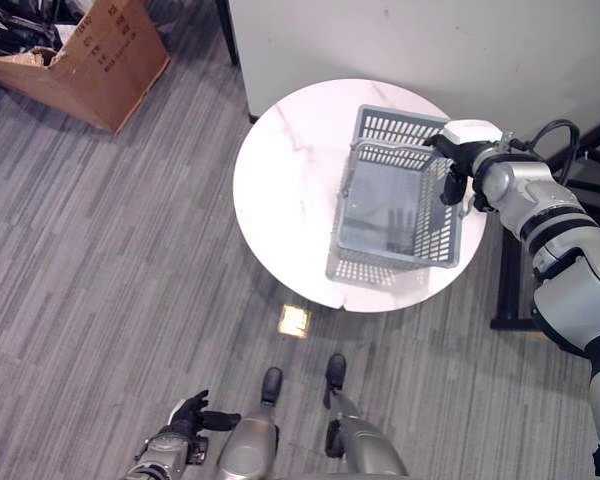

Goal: Get the vegetables into the basket

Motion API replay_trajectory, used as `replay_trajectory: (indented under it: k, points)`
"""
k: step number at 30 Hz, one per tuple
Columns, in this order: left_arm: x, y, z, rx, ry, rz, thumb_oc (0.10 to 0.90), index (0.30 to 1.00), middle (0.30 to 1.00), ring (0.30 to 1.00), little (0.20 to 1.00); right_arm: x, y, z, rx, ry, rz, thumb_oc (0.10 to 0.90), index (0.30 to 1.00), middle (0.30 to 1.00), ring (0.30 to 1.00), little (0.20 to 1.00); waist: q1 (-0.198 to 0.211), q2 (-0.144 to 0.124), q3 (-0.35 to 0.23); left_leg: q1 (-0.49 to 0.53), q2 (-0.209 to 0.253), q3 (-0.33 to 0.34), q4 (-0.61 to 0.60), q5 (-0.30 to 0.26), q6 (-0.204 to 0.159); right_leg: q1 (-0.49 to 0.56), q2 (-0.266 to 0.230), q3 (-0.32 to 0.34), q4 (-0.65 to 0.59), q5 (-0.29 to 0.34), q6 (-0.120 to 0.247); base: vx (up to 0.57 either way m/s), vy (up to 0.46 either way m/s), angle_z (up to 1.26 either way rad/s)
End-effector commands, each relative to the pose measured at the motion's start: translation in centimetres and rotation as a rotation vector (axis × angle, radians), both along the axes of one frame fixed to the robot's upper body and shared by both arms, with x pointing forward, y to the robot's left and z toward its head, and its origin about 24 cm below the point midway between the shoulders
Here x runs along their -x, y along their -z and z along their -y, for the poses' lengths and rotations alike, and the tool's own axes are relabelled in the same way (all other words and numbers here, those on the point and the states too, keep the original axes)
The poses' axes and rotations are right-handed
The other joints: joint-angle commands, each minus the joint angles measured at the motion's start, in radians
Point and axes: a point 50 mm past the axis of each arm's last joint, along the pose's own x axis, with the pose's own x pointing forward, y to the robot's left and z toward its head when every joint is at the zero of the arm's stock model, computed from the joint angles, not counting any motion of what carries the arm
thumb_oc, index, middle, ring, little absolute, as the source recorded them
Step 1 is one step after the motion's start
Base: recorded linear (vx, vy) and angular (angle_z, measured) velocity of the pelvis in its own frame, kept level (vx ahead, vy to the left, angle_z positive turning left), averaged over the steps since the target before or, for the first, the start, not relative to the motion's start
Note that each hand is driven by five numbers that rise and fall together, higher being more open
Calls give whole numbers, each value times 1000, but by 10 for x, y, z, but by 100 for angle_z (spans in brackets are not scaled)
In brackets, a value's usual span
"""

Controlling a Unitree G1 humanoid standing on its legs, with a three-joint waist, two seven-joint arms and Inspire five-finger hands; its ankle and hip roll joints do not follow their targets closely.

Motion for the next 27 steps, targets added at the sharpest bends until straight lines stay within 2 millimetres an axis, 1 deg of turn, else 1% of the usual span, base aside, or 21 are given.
replay_trajectory:
  k: [1,4,5,6,7,9,11,13,14,15,17,18,19,21,22,23,24,25,26,27]
  points:
    - [4,0,-5,-23,21,-14,900,1000,1000,1000,1000,-1,-87,-7,20,10,256,400,300,300,300,300,6,-22,41,1,-18,-29,-85,29,6,134,9,34,0,-140,79,-41,-7,-2]
    - [2,-1,-5,-27,18,-9,900,1000,1000,1000,1000,-3,-84,-16,-19,-17,262,400,300,300,300,300,0,-25,43,2,-16,-29,-85,30,6,133,9,35,0,-137,78,-33,-2,0]
    - [2,-1,-5,-27,10,-9,900,1000,1000,1000,1000,-6,-75,-23,-42,-39,241,400,300,300,300,300,-1,-28,43,8,-16,-26,-85,28,8,138,10,38,0,-136,77,-39,5,-3]
    - [2,-1,-5,-27,10,-9,900,1000,1000,1000,1000,-6,-75,-23,-42,-39,241,400,300,300,300,300,-1,-28,43,8,-16,-26,-85,28,8,138,10,38,0,-136,77,-40,7,-5]
    - [3,0,-6,-26,3,-12,900,1000,1000,1000,1000,-6,-70,-24,-51,-40,230,400,300,300,300,300,-1,-30,43,11,-15,-24,-85,27,8,141,10,38,0,-137,77,-26,1,-7]
    - [4,0,-6,-23,-3,-17,900,1000,1000,1000,1000,-7,-59,-25,-74,-43,200,400,300,300,300,300,1,-33,42,20,-15,-23,-85,24,10,150,10,38,0,-138,76,-41,3,-5]
    - [6,1,-5,-28,14,-31,900,1000,1000,1000,1000,-8,-43,-26,-99,-45,161,400,300,300,300,300,0,-37,37,40,-15,-22,-85,19,14,166,9,40,0,-142,76,-56,13,0]
    - [8,2,-6,-28,12,-36,900,1000,1000,1000,1000,-8,-42,-25,-99,-44,151,400,300,300,300,300,0,-39,34,46,-15,-20,-85,16,15,172,8,40,0,-143,76,-41,14,0]
    - [13,3,-8,-24,-1,-57,900,1000,1000,1000,1000,-8,-35,-26,-85,-52,126,400,300,300,300,300,-2,-43,22,65,-16,-17,-85,10,19,189,7,42,0,-145,77,-38,16,-1]
    - [13,3,-8,-24,-1,-57,900,1000,1000,1000,1000,-8,-35,-26,-85,-52,126,400,300,300,300,300,-1,-43,23,66,-16,-16,-85,10,19,190,8,43,0,-145,77,-37,17,-4]
    - [22,6,-11,-28,-12,-91,900,1000,1000,1000,1000,-7,-22,-28,-95,-73,93,400,300,300,300,300,-6,-51,0,108,-15,-3,-85,-5,27,227,6,48,0,-149,76,-15,12,-9]
    - [23,6,-11,-29,-12,-91,900,1000,1000,1000,1000,-7,-22,-28,-95,-73,93,400,300,300,300,300,-5,-51,2,110,-15,-2,-85,-6,27,229,7,49,0,-149,76,-13,6,-16]
    - [30,7,-13,-32,-16,-116,900,1000,1000,1000,1000,-6,-17,-32,-86,-103,70,400,300,300,300,300,-10,-56,-15,140,-13,7,-85,-16,32,253,7,59,0,-154,76,-8,-1,-23]
    - [33,8,-15,-33,-18,-126,900,1000,1000,1000,1000,-5,-13,-34,-85,-118,59,400,300,300,300,300,-11,-57,-22,156,-12,14,-85,-21,35,265,8,68,0,-155,77,-16,1,-30]
    - [36,8,-15,-35,-12,-138,900,1000,1000,1000,1000,-3,-9,-33,-66,-129,47,400,300,300,300,300,-15,-57,-34,174,-11,20,-85,-27,37,279,8,72,0,-158,76,-34,12,-31]
    - [41,10,-16,-32,-8,-158,900,1000,1000,1000,1000,0,1,-30,-50,-139,16,400,300,300,300,300,-24,-54,-53,206,-11,32,-85,-35,40,305,7,78,0,-162,76,-36,14,-30]
    - [45,11,-15,-27,-9,-171,900,1000,1000,1000,1000,2,5,-29,-56,-145,1,400,300,300,300,300,-31,-51,-63,219,-11,35,-85,-39,42,316,7,82,0,-163,76,-30,12,-24]
    - [45,11,-15,-27,-9,-171,900,1000,1000,1000,1000,2,5,-28,-56,-145,0,400,300,300,300,300,-30,-51,-62,221,-11,36,-85,-39,42,317,7,83,0,-163,76,-47,-6,-26]
    - [49,11,-16,-26,-9,-185,900,1000,1000,1000,1000,7,15,-26,-66,-156,-32,400,300,300,300,300,-40,-46,-80,240,-10,41,-85,-43,44,335,7,87,0,-165,76,-35,-9,-21]
    - [49,11,-16,-26,-9,-185,900,1000,1000,1000,1000,7,15,-26,-66,-156,-32,400,300,300,300,300,-40,-46,-80,240,-10,41,-85,-43,44,335,7,87,0,-165,76,-71,-14,-18]
